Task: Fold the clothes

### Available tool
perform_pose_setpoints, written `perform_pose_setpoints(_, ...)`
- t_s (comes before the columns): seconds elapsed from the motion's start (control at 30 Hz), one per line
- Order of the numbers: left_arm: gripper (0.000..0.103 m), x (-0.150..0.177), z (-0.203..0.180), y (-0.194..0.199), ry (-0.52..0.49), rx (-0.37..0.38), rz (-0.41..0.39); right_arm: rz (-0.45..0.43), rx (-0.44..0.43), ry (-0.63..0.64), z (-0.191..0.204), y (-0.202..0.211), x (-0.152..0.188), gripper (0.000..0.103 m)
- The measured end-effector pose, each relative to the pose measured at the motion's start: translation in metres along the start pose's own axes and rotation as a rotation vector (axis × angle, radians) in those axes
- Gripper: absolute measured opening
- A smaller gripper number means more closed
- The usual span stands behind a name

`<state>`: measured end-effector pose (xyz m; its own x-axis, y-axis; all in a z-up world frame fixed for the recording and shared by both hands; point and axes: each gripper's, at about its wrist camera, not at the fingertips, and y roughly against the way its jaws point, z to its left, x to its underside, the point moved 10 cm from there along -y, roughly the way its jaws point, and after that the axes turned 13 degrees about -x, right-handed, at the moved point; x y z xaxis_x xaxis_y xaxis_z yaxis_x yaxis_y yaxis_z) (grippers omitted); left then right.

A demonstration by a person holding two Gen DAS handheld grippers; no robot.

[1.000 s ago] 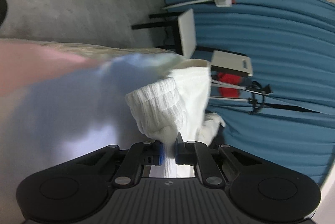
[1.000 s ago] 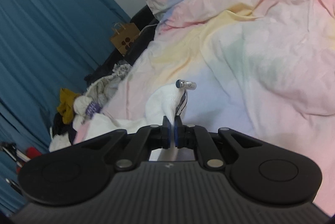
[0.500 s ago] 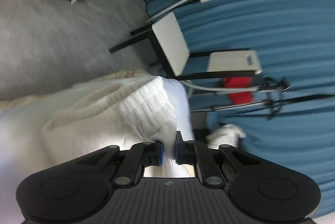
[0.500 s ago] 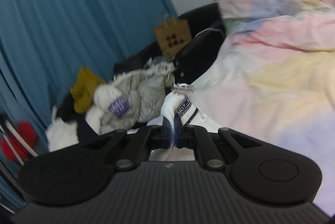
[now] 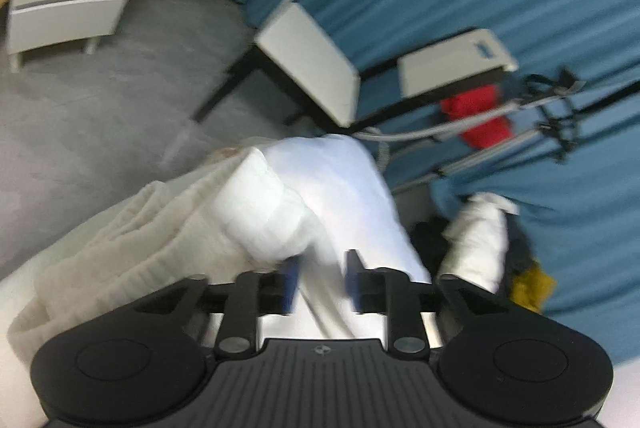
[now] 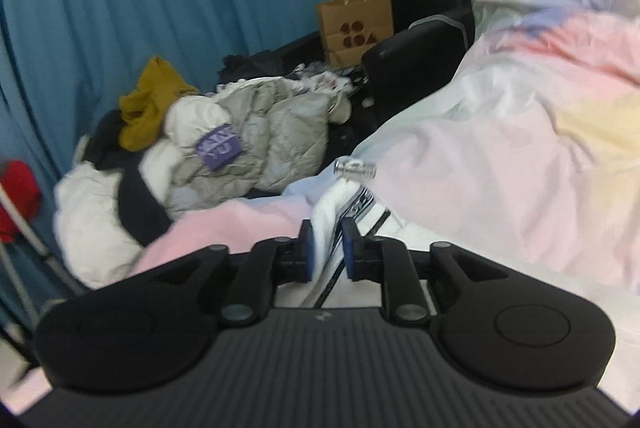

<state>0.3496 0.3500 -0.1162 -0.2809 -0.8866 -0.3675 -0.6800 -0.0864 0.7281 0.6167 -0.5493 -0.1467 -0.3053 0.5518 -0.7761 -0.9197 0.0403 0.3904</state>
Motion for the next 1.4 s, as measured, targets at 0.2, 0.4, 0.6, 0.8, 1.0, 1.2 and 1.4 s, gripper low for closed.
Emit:
perform_pose_setpoints(0.2,0.081,0.032,0.015,0.081,-0.045,0.127,-0.093,-0.049,-0.105,-0.063,-0.004,0.085,0.008,0.076)
perform_pose_setpoints(0.4,0.090,0.100,0.072,0.115,0.123,0.160,-0.008,-0.029,-0.133,-0.357,-0.052,0.166,0.062,0.078)
perform_pose_setpoints(0.6,0.090,0.122,0.111,0.098,0.226,0.149,0.122,-0.004,-0.197,-0.441,-0.067,0.152,0.083,0.078)
perform_pose_setpoints(0.8,0.086,0.103,0.114,0.062,0.294,0.160,0.085,0.021,-0.261,-0.517,-0.081,0.138,0.103,0.077)
perform_pose_setpoints(1.0,0.078,0.090,0.080,0.021,0.211,0.164,0.021,0.046,-0.326,-0.594,-0.095,0.123,0.122,0.073)
perform_pose_setpoints(1.2,0.059,0.078,0.060,-0.018,0.219,0.129,-0.021,-0.050,-0.286,-0.619,-0.113,0.095,0.107,0.043)
perform_pose_setpoints(1.4,0.017,0.071,0.069,-0.025,0.313,0.093,0.010,-0.085,-0.252,-0.531,-0.110,0.086,0.104,0.026)
